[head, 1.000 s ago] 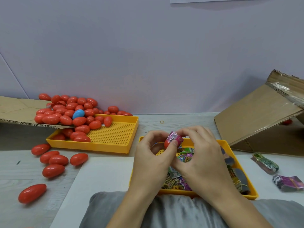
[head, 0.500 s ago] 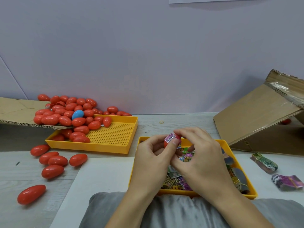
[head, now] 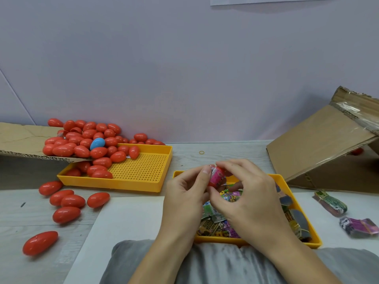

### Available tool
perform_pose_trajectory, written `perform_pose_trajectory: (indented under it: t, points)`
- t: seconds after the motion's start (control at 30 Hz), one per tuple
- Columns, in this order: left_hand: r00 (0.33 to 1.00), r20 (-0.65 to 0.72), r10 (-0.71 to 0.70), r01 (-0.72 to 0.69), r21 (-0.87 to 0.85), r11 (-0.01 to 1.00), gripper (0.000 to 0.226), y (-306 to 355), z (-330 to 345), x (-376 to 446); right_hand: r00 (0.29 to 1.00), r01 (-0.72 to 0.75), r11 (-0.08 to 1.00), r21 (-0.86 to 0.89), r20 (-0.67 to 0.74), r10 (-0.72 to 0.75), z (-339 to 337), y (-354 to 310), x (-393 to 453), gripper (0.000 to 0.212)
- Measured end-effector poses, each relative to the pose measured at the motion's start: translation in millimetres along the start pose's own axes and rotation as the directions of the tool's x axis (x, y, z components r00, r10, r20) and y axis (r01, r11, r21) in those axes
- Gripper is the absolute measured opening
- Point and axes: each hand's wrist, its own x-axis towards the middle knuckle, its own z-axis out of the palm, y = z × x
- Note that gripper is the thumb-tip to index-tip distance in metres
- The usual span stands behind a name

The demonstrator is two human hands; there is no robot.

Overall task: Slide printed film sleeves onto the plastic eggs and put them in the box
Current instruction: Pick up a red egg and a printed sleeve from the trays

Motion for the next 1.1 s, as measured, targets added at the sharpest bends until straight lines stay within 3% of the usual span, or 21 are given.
perform_pose_trajectory:
  t: [0.3,0.43,0.53,0.77,1.1]
  points:
    - [0.997,-0.037,0.063,-0.057,0.146,0.988,0.012,3.1,-0.2,-1.3,0.999,0.019,0.999,-0.036,0.038,-0.018,-0.4,2.9,-1.1,0.041]
    - [0.994,-0.021,-0.105,0.101,-0.123,0.987,0.025,7.1,0.6,-0.3,0.999,0.012,1.0,-0.006,0.039,-0.012,-0.6,2.0,-1.1,0.046]
    - [0.985,0.025,-0.172,0.173,-0.202,0.964,0.035,11.1,2.3,-1.0,0.999,0.013,1.0,0.012,0.032,-0.013,-1.7,1.0,-0.5,0.046]
    - [0.982,0.006,-0.19,0.187,-0.222,0.957,0.036,10.3,3.4,-0.6,1.0,0.013,1.0,0.027,0.023,-0.014,-2.9,0.3,-0.1,0.045]
    - [0.991,0.079,-0.106,0.114,-0.106,0.988,0.025,5.9,0.7,-1.8,0.998,-0.007,1.0,0.006,0.055,0.006,-4.8,-1.4,1.3,0.039]
